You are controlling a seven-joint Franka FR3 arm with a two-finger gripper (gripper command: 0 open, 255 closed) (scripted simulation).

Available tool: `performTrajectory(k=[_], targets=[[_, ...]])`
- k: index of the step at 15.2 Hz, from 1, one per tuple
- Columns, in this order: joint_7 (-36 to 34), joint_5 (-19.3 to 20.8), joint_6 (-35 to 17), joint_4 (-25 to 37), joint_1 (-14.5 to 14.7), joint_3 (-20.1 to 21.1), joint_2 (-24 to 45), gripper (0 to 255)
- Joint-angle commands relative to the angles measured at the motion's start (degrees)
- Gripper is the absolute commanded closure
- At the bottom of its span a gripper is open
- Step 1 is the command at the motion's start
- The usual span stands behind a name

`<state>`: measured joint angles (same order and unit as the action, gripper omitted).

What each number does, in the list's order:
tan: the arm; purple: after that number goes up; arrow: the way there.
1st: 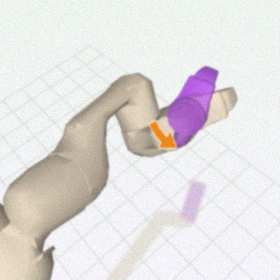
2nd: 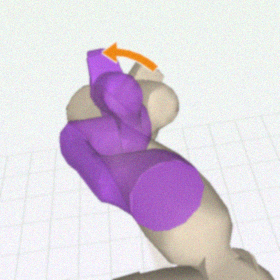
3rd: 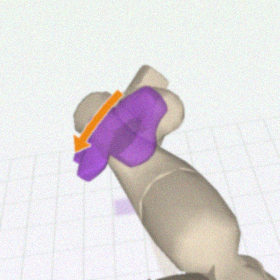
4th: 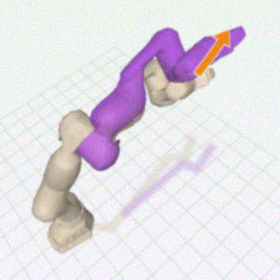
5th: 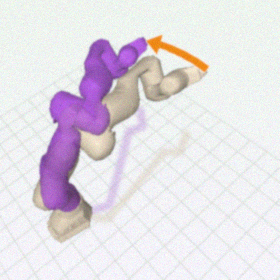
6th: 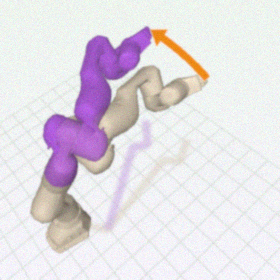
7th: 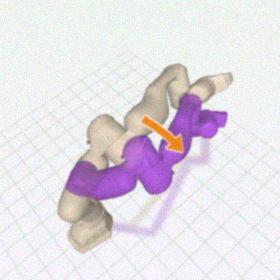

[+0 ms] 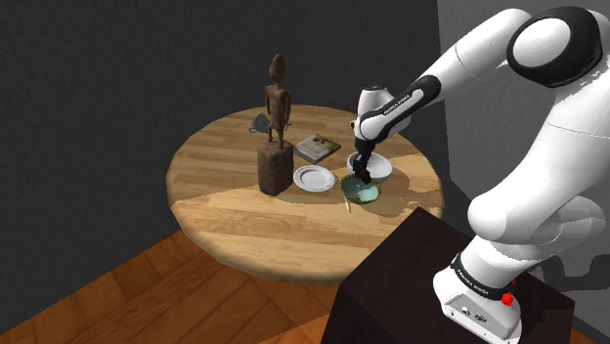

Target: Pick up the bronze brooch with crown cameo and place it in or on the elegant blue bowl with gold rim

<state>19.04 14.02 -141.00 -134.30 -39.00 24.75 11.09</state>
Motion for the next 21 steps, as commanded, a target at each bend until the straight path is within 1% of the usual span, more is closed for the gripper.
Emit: performTrajectory(k=[1,12,20,21], targets=[[-0.5,1.1,-1.1,0.0,0.0,-0.5,1.3,255],[-6.1,8.5,-7.9,0.7,2.6,-4.3,9.8,255],[-6.1,8.5,-7.9,0.7,2.6,-4.3,9.8,255],[-6.1,8.5,-7.9,0.7,2.6,-4.3,9.8,0]])
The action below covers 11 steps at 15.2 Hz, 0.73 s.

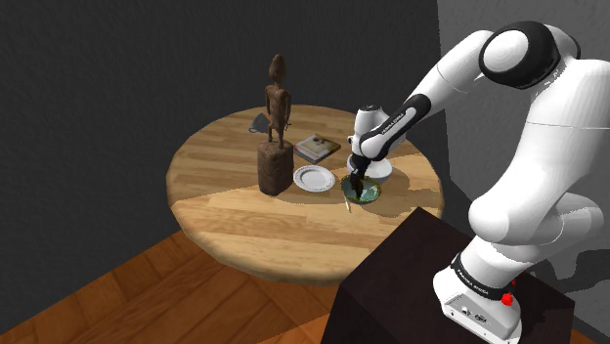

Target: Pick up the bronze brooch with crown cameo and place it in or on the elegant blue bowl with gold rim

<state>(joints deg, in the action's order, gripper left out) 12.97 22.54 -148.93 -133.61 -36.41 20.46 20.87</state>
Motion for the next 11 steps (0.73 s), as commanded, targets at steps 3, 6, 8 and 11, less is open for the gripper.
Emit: performTrajectory(k=[3,6,8,11], targets=[[0.0,0.0,0.0,0.0,0.0,0.0,0.0,0],[1.1,-1.6,1.5,-0.2,-0.6,1.0,-1.8,0],[3.3,-4.7,4.6,-0.3,-1.8,3.0,-5.4,0],[4.2,-6.0,5.9,-0.2,-2.0,3.5,-6.8,0]])
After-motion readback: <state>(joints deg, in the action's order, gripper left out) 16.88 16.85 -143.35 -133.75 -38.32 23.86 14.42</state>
